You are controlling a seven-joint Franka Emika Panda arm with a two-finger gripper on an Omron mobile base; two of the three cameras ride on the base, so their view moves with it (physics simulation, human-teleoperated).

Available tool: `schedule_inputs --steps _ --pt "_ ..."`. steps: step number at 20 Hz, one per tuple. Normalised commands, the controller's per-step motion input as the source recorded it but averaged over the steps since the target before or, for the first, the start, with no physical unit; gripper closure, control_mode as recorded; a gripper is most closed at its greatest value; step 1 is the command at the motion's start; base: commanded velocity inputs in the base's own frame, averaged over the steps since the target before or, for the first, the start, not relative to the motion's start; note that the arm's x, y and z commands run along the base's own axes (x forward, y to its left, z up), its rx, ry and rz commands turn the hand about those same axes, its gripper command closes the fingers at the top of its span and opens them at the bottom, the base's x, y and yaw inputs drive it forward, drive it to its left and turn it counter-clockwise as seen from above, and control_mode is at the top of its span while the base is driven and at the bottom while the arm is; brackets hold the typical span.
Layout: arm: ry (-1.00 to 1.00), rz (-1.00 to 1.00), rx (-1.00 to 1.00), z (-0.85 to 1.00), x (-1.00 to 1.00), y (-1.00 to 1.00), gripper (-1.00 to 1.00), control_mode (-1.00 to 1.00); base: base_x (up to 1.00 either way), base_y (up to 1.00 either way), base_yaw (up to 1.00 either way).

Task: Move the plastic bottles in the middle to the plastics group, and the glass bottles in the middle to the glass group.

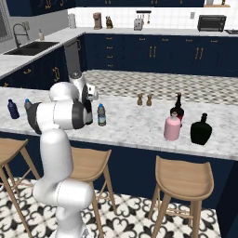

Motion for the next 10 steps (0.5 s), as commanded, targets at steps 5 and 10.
schedule_inputs --steps 5,10 --pt "0.0 0.0 0.0 -0.06 0.03 0.03 -1.0 -1.0 0.0 0.0 0.0" --pt "0.0 0.0 0.0 -0.12 0.1 0.05 -1.0 -1.0 0.0 0.0 0.0"
